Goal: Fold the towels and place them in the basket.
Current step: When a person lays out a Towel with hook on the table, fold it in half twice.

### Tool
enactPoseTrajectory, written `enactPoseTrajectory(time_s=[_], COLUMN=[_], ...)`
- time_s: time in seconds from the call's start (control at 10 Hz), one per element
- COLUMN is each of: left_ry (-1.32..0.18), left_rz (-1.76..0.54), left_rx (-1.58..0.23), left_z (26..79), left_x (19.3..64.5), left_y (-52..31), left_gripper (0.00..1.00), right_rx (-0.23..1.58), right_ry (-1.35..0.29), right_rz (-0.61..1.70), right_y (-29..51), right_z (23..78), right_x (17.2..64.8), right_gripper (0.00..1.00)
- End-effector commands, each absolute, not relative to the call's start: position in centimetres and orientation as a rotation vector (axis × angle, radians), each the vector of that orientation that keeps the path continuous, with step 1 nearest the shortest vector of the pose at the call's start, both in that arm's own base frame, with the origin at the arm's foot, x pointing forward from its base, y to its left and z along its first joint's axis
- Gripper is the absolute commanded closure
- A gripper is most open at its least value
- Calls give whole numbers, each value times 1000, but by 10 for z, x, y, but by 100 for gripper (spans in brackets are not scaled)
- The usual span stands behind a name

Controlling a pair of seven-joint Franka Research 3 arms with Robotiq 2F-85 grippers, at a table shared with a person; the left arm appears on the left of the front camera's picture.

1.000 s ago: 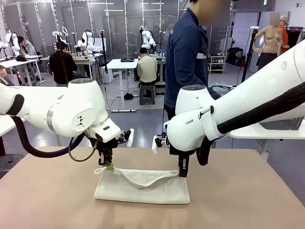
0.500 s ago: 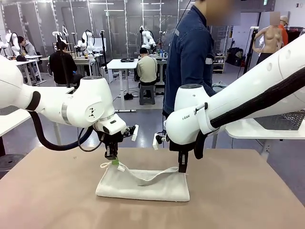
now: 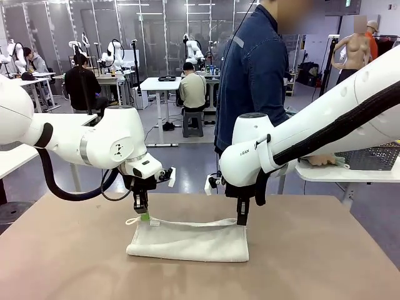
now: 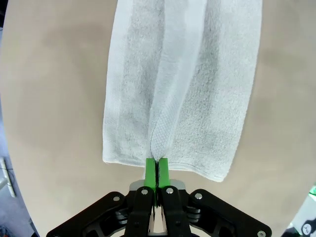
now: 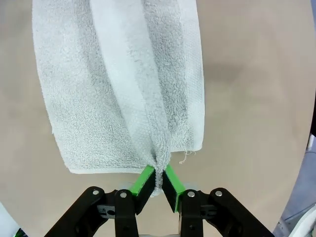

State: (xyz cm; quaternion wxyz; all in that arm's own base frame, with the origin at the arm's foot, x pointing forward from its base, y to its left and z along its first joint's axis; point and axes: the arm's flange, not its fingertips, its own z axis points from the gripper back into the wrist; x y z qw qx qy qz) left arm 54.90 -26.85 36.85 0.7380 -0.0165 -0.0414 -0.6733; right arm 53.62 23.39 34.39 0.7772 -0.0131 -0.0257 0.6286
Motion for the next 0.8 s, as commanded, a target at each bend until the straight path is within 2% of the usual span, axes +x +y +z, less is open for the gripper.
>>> enactPoseTrajectory(time_s=[0.0,0.7], left_ry=[-83,-137], left_rz=[-1439,-1393], left_rx=[-1,64], left_z=[365,355], left_x=[562,562], left_y=[-270,-269], left_gripper=[98,98], right_rx=[-47,-52], right_ry=[-46,-106], right_rz=[1371,1375], right_y=[231,228], right_z=[335,322], right_x=[546,547], right_gripper=[87,87])
